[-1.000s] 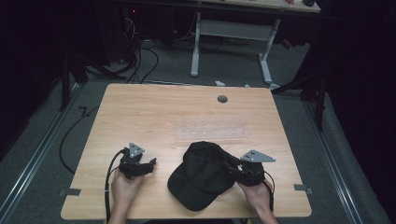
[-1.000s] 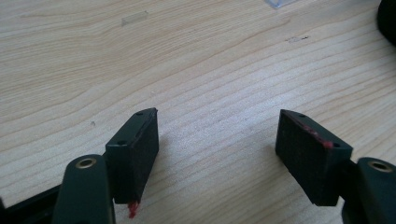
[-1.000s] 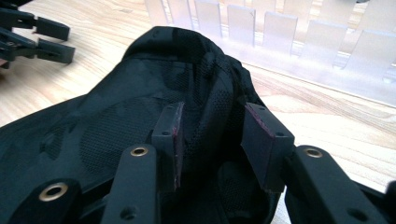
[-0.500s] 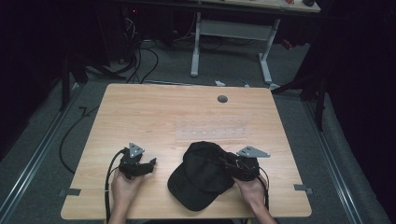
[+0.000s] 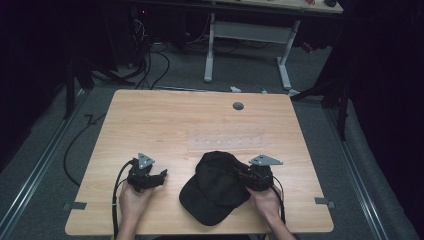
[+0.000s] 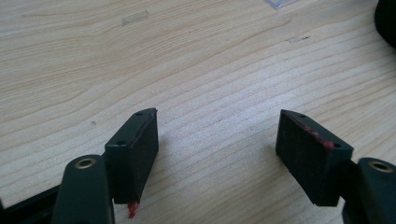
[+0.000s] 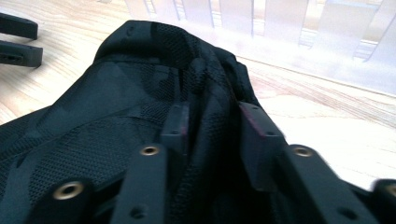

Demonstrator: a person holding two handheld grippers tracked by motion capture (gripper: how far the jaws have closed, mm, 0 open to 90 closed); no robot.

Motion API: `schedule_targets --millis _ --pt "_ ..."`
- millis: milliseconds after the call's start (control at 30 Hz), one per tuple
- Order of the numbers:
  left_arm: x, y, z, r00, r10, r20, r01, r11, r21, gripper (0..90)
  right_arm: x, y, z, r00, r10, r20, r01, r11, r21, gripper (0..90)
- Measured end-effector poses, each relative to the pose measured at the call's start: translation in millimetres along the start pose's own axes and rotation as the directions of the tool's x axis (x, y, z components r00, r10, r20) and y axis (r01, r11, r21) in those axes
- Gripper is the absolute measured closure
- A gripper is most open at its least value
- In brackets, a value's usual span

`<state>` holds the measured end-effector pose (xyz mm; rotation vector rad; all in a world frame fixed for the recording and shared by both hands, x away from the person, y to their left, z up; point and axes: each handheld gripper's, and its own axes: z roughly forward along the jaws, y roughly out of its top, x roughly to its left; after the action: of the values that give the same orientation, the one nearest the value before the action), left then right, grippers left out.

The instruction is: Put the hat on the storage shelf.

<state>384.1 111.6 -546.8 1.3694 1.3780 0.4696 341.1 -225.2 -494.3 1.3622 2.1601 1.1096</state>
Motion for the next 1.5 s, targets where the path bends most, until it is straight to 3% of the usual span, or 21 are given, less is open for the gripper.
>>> schedule_targets --millis 267,367,767,1000,1500 --pt "0.0 0.0 0.0 1.0000 0.000 0.000 0.000 1.0000 0.000 30.3 1.2 4.1 -1.4 0.9997 -0.010 -0.024 0.010 1.000 -0.010 81.5" --pt "0.0 0.0 0.0 1.0000 0.000 0.000 0.000 1.0000 0.000 30.3 0.4 4.9 -3.2 0.9995 -0.013 -0.028 0.012 1.000 -0.014 83.0" --pt "-0.1 -0.1 0.0 1.0000 0.001 0.000 -0.001 1.0000 0.000 30.2 -2.0 9.9 -8.8 0.9972 -0.027 -0.070 0.027 1.000 -0.004 84.9" --pt "-0.1 -0.1 0.0 1.0000 0.001 0.000 -0.001 1.0000 0.000 30.2 -7.2 13.7 -12.4 0.9935 -0.011 -0.114 0.008 1.000 -0.026 85.4" --pt "-0.2 -0.2 0.0 1.0000 0.001 -0.001 -0.001 1.0000 0.000 30.2 -12.7 26.1 -26.8 0.9901 -0.082 -0.114 0.075 0.995 -0.067 85.4"
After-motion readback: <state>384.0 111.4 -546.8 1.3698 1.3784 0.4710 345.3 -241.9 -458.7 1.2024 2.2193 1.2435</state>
